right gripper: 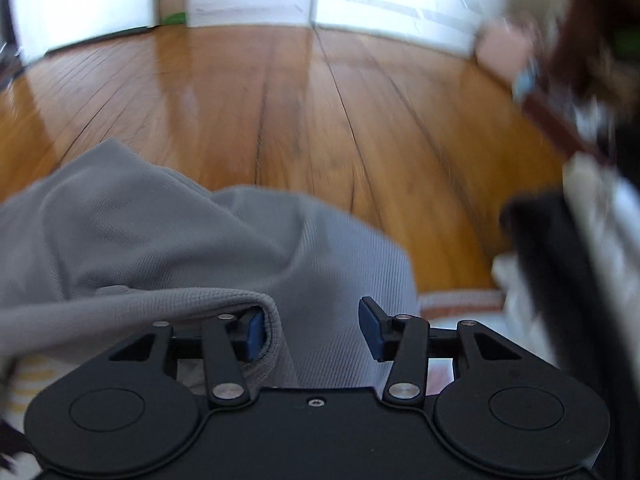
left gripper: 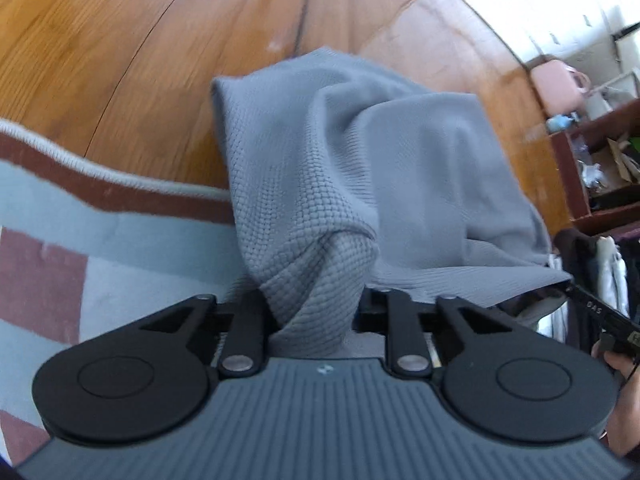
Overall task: Fold clothes
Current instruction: 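Spread the grey t-shirt flat on the floor with both grippers pulling apart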
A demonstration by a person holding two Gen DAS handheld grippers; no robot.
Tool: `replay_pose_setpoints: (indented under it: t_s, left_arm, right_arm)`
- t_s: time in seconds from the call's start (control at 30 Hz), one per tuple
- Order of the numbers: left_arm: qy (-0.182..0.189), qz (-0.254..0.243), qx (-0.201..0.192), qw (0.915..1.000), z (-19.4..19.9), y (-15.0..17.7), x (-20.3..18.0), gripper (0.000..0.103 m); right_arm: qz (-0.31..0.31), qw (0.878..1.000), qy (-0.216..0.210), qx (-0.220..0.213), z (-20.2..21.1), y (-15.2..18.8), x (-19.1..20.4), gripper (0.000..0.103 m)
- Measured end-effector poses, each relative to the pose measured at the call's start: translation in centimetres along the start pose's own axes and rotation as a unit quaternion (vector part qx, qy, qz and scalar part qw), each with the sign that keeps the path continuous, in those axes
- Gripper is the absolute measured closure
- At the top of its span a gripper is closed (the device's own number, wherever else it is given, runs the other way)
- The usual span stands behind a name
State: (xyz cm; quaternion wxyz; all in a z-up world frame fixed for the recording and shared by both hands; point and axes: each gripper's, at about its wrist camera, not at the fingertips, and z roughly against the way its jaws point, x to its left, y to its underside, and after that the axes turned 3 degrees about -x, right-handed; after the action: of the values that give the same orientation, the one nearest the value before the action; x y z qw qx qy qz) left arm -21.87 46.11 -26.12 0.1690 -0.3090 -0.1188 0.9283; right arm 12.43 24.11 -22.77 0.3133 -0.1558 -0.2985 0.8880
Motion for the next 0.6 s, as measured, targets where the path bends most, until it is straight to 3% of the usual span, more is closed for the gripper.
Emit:
replay_pose_setpoints:
  t_s: [0.17, 0.33, 0.43, 0.47, 0.5, 0.53, 0.57, 0.6]
  left_arm:
    - [-0.006, -0.017, 0.001, 0.9998, -0.5, 0.1, -0.9, 0.088]
    - [-0.012, -0.025, 0.001, 0.9996, -0.6, 0.1, -1.3, 0.088]
    - [-0.014, -0.020, -0.001, 0.9997, -0.7, -0.1, -1.1, 0.088]
    - [-0.013, -0.017, -0.001, 0.9998, -0.7, -0.2, -0.9, 0.088]
    - [-0.012, -0.013, 0.001, 0.9998, -0.6, -0.2, -0.7, 0.088]
    - [-0.011, -0.008, 0.002, 0.9999, -0.8, -0.2, -0.5, 0.088]
    - [-0.012, -0.003, 0.003, 0.9999, -1.0, -0.3, -0.3, 0.087]
    - [-0.013, 0.002, 0.004, 0.9999, -1.3, -0.3, -0.1, 0.087]
  right_arm:
    - [-0.082, 0.994, -0.029, 0.059, 0.4, 2.0, -0.9, 0.045]
    - [-0.166, 0.976, -0.062, 0.123, 0.5, 4.3, -1.4, 0.037]
    - [-0.172, 0.970, -0.066, 0.158, -0.8, 6.1, -0.4, 0.037]
    - [-0.160, 0.975, -0.063, 0.142, -1.0, 6.4, -0.1, 0.037]
    - [-0.148, 0.979, -0.059, 0.125, -1.2, 6.7, 0.1, 0.042]
    - [-0.136, 0.983, -0.056, 0.109, -1.4, 6.9, 0.3, 0.054]
    - [-0.113, 0.988, -0.055, 0.086, -1.2, 6.8, 0.5, 0.083]
    - [-0.091, 0.992, -0.053, 0.063, -1.0, 6.7, 0.6, 0.090]
